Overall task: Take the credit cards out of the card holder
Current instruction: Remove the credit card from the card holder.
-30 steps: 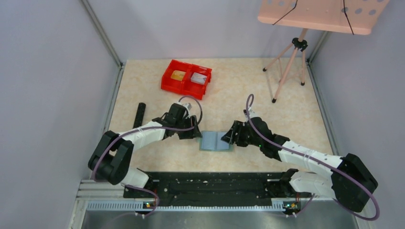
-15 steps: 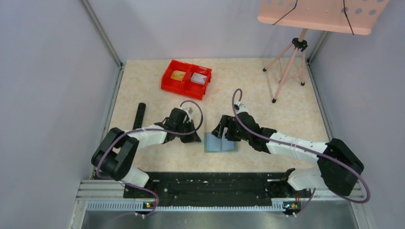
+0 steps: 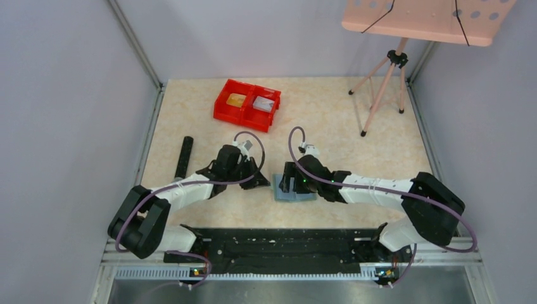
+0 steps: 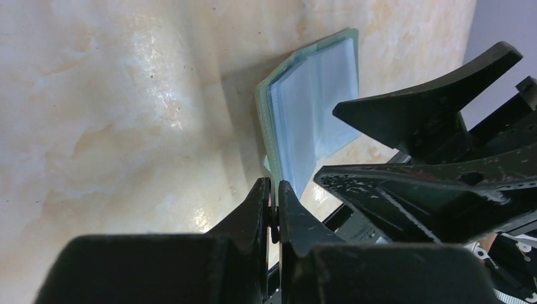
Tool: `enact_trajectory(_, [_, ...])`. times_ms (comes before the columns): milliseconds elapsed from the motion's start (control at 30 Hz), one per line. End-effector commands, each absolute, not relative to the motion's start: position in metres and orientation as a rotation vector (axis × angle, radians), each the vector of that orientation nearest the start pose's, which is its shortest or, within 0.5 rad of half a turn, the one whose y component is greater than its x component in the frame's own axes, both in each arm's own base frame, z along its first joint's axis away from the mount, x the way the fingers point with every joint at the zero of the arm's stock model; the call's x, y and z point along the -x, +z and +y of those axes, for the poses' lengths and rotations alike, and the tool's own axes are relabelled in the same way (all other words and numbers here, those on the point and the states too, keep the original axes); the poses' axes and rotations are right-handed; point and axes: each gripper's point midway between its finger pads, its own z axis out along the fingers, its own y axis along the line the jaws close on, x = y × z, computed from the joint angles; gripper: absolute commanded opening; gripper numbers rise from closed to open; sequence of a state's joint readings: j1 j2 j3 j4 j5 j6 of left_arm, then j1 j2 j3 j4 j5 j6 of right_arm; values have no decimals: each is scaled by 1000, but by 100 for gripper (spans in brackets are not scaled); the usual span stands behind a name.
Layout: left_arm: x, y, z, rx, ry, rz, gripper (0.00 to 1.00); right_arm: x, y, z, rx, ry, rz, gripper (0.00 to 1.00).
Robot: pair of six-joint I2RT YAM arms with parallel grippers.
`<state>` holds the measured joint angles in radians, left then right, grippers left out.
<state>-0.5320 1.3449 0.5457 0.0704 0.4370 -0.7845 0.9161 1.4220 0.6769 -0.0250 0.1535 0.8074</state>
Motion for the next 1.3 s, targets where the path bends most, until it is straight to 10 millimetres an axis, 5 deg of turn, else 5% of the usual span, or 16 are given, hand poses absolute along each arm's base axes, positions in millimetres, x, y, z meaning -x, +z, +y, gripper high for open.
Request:
enact_trajectory(0, [-226,84,-256,49,-1192,2439,0,-226,67,303,104,618,2395,78])
enact_trajectory(433, [-225,88,-255,40,-1190,2437,0,-225,48,307,132,536,2439,70])
enact_trajectory(667, [-225,84,-253,43,-1168,2448,0,-224,53,299,109,537,2416,58])
enact_trajectory(933, [-225,81,-251,54,-1154,2456,0,-222,62,297,86,573,2392,63])
enact_trajectory(1267, [-223,82,-249,61,-1145,2453,0,-221,61,295,72,584,2387,54])
